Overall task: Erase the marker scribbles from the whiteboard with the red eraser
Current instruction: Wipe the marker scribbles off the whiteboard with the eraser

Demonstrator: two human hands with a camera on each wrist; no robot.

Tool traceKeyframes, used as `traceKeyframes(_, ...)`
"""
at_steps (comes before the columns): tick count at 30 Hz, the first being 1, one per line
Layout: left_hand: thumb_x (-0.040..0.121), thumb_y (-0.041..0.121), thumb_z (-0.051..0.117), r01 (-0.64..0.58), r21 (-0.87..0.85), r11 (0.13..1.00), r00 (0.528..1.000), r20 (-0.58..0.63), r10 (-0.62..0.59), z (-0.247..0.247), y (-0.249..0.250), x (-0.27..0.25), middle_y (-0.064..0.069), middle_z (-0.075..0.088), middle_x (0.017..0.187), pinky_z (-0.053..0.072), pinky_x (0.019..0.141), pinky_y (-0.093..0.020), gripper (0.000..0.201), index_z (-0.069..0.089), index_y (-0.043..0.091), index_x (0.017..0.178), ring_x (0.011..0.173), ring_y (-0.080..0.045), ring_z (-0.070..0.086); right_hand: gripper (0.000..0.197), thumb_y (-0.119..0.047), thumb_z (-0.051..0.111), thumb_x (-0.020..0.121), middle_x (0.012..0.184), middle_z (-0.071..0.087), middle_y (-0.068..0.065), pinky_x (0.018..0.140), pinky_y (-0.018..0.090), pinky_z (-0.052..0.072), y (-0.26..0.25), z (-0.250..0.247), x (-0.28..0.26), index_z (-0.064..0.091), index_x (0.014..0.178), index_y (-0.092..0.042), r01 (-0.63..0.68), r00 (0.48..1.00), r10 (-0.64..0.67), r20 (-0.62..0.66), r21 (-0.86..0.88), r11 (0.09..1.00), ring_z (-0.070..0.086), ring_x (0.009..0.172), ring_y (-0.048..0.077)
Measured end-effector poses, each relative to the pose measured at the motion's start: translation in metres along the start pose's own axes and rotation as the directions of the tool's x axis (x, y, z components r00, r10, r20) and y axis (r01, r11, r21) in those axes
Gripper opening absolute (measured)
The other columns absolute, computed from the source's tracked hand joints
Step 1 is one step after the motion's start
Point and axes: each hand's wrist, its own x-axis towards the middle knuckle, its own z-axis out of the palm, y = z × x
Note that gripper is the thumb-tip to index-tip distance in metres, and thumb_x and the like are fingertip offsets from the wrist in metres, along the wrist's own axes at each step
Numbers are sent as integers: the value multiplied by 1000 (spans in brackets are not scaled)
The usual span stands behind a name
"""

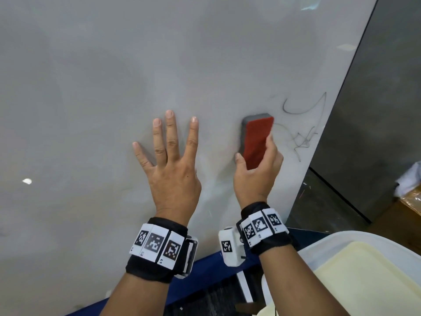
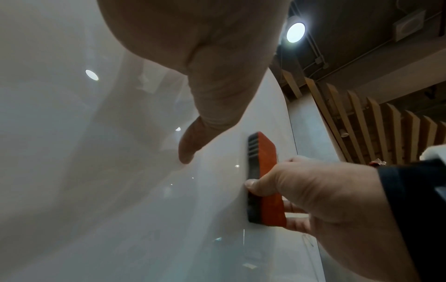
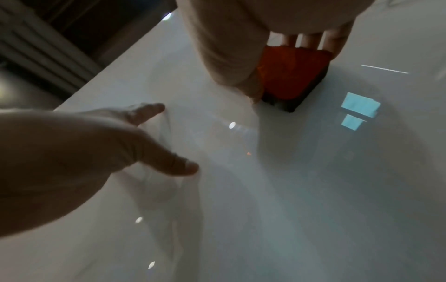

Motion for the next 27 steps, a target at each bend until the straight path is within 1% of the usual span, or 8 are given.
traceKeyframes(3,72,11,76,19,-31,999,1000,3,-19,-2,4,0,-11,-6,163,7,114,-69,111,8,29,158,151,-32,-4,76,-3,77,71,129,47,11,102,30,41,-1,0,-12,46,140,-14,136,988,-130,89,-59,989,44,120,25)
traceKeyframes(6,77,21,74,45,-90,995,999,10,-44,-7,9,0,-13,-2,164,6,115,-69,103,11,28,158,151,-33,-2,74,0,76,69,127,48,10,98,9,29,0,0,-13,49,137,-14,164,982,-153,107,-94,982,41,117,19)
traceKeyframes(10,77,19,75,48,-165,985,999,-18,-51,-12,17,2,-17,8,163,9,117,-64,93,25,23,155,151,-32,3,74,-1,78,70,124,47,6,95,18,36,-1,-3,-13,50,135,-18,175,980,-164,116,-94,980,43,115,19)
traceKeyframes(12,78,19,74,15,-155,988,1000,-23,-19,-10,22,3,-17,9,163,9,117,-64,90,26,22,155,151,-32,3,74,0,78,69,123,48,7,93,17,36,1,-4,-13,49,134,-22,223,969,-208,134,-110,969,44,114,20)
traceKeyframes(15,78,16,73,7,-143,990,1000,-28,-11,-6,25,6,-18,6,163,7,117,-65,93,23,23,156,151,-31,1,72,-1,78,69,122,48,6,93,28,45,5,-11,-2,51,132,-22,292,948,-269,172,-127,948,45,113,20)
traceKeyframes(20,74,6,75,6,-100,995,999,-52,-11,0,27,7,-17,2,162,8,116,-66,101,19,25,156,151,-29,0,76,-12,82,74,129,47,5,101,40,48,10,-12,14,46,140,-18,68,997,-67,33,-25,997,47,123,23)
traceKeyframes(25,72,-4,67,-9,-102,995,998,-60,3,2,31,9,-18,6,163,10,117,-64,99,21,18,156,152,-30,2,75,-4,83,68,122,43,-1,95,22,40,10,-8,-14,50,133,-24,310,935,-289,207,-78,948,44,114,17)
traceKeyframes(27,73,-2,67,-26,-102,994,997,-75,18,2,34,11,-17,8,163,10,118,-63,93,25,13,155,151,-30,4,75,-4,83,68,122,42,-2,94,25,44,15,-11,-8,50,132,-26,332,926,-307,220,-87,939,41,113,13)
